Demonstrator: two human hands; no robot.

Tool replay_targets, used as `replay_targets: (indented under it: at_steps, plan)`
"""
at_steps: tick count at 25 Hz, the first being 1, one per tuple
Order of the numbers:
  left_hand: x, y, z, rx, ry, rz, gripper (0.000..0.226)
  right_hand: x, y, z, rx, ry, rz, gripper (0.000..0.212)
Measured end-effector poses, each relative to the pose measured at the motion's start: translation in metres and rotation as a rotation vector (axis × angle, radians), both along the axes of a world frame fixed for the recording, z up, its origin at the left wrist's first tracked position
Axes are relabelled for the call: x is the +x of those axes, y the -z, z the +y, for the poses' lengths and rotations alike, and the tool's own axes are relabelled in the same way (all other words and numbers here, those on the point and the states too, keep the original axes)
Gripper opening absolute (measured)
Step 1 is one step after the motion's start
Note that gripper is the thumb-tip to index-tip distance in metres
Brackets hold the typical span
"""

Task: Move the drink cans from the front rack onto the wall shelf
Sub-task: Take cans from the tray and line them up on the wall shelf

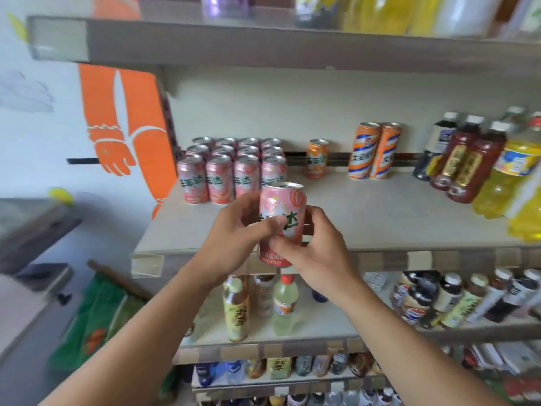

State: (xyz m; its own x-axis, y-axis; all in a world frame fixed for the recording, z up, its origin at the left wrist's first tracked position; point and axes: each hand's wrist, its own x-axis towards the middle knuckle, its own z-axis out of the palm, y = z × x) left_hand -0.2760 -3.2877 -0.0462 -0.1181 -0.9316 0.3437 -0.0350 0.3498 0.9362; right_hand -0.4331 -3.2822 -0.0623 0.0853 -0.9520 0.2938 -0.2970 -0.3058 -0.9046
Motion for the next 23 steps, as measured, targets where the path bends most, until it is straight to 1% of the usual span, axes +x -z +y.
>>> replay_targets:
  at_steps: [3, 5, 6, 7, 9, 10, 12, 14, 19, 23]
  plan:
    - [0.048, -0.003, -0.003, 0.035, -0.003, -0.047, 0.042, 0.047, -0.002, -0.011, 0.002, -0.001, 0.027, 0.043]
    - [0.075, -0.004, -0.007, 0.084, -0.038, -0.088, 0.040, 0.070, 0.000, -0.021, -0.014, 0.010, 0.045, 0.043]
    - [0.088, -0.003, -0.010, 0.096, -0.095, -0.129, 0.039, 0.080, 0.000, -0.027, -0.025, 0.019, 0.057, 0.043]
    - [0.102, -0.001, -0.014, 0.081, -0.196, -0.212, 0.039, 0.090, 0.001, -0.034, -0.037, 0.025, 0.067, 0.041]
    - [0.123, 0.005, -0.021, 0.013, -0.436, -0.476, 0.034, 0.106, 0.003, -0.048, -0.055, 0.037, 0.078, 0.038]
    - [0.131, 0.007, -0.023, -0.011, -0.518, -0.604, 0.033, 0.113, 0.003, -0.054, -0.064, 0.042, 0.083, 0.039]
    - [0.144, 0.014, -0.028, -0.013, -0.601, -0.810, 0.034, 0.130, 0.006, -0.070, -0.086, 0.047, 0.097, 0.045]
    - [0.153, 0.019, -0.036, 0.015, -0.648, -0.933, 0.036, 0.146, 0.011, -0.085, -0.092, 0.057, 0.105, 0.052]
    - [0.169, 0.026, -0.055, 0.086, -0.696, -0.992, 0.037, 0.184, 0.027, -0.117, -0.077, 0.072, 0.163, 0.066]
    - [0.178, 0.029, -0.069, 0.122, -0.690, -1.013, 0.038, 0.199, 0.034, -0.131, -0.062, 0.106, 0.212, 0.064]
